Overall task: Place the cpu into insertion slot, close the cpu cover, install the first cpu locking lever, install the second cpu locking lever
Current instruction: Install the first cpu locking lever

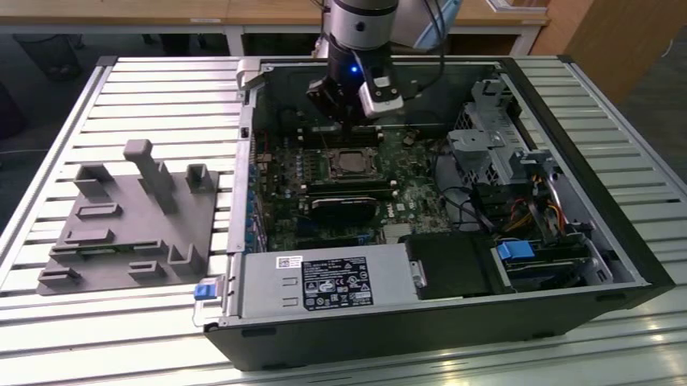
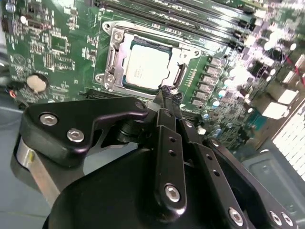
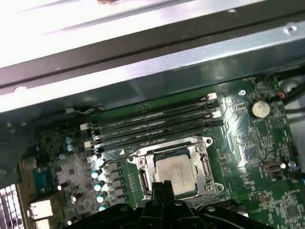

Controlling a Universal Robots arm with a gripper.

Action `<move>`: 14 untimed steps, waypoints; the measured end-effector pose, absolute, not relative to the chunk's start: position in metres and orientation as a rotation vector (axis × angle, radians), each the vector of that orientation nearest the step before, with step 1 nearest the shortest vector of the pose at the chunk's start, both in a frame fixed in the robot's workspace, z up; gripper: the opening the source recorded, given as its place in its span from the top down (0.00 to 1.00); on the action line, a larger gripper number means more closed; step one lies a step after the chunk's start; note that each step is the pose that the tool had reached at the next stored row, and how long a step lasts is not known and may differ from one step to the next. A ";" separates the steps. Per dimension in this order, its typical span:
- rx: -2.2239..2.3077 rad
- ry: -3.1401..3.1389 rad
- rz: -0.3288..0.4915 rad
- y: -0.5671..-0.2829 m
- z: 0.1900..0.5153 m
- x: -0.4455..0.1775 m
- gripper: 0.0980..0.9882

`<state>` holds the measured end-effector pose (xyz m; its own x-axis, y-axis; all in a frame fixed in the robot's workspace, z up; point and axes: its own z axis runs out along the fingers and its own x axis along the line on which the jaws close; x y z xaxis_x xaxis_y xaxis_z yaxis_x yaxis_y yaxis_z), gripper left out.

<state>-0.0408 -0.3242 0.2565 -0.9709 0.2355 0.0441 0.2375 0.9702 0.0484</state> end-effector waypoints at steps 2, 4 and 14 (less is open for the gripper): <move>-0.327 -3.084 -0.082 -0.324 0.256 -0.041 0.97; -0.279 -3.089 -0.081 -0.324 0.256 -0.041 0.97; -0.201 -3.117 -0.087 -0.324 0.254 -0.054 0.97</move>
<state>-0.0544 -0.3242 0.2538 -0.9916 0.1277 0.0201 0.1286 0.9902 0.0547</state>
